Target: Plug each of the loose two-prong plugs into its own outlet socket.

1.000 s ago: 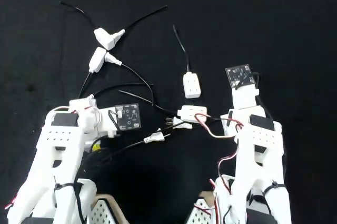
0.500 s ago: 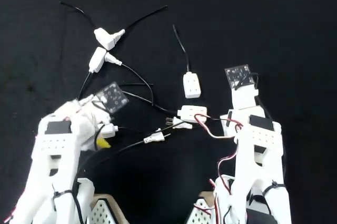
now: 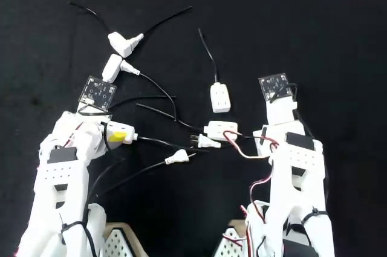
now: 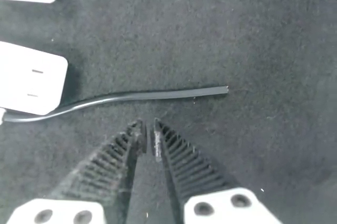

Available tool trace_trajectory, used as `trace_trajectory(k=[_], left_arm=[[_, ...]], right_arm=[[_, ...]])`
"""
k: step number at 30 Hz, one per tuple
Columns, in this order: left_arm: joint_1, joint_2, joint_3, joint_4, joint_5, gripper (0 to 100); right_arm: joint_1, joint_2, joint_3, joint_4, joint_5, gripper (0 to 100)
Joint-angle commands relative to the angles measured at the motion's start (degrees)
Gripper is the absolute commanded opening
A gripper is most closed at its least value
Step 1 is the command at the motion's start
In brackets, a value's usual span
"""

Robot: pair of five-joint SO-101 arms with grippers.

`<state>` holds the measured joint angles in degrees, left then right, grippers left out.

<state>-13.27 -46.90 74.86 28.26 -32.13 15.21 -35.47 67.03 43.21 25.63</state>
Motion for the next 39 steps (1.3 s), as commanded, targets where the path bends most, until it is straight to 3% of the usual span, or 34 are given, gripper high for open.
trace_trajectory(k=[1, 5, 9, 14, 17, 25, 33, 39], left_arm=[[-0.4, -1.05, -4.44, 6.15, 3.25, 41], [-0.4, -0.97, -10.77, 17.14, 24.0, 41], [0.75, 0.53, -17.1, 20.66, 39.47, 37], [9.1, 10.55, -24.75, 26.9, 51.78, 20], [10.42, 20.75, -30.29, 28.92, 57.49, 19], [9.54, 42.2, -40.75, 28.84, 61.27, 26], [9.1, 42.99, -38.37, 28.92, 61.54, 26], [8.48, 40.35, -43.21, 37.36, 56.35, 26]], right_arm=[[-0.62, -1.36, 0.13, -0.97, 0.44, 2.2], [-0.62, -1.36, 0.31, -1.23, 0.44, 2.2], [-0.62, -1.36, 0.31, -1.23, 0.44, 2.2], [-0.62, -1.36, 0.31, -1.23, 0.44, 2.2], [-0.7, -1.36, 0.31, -1.23, 0.44, 2.2], [-0.7, -1.45, 0.4, -1.23, 0.44, 2.2], [-0.79, -1.45, 0.4, -1.32, 0.53, 2.2], [-0.88, -1.45, 0.4, -1.32, 0.53, 2.2]])
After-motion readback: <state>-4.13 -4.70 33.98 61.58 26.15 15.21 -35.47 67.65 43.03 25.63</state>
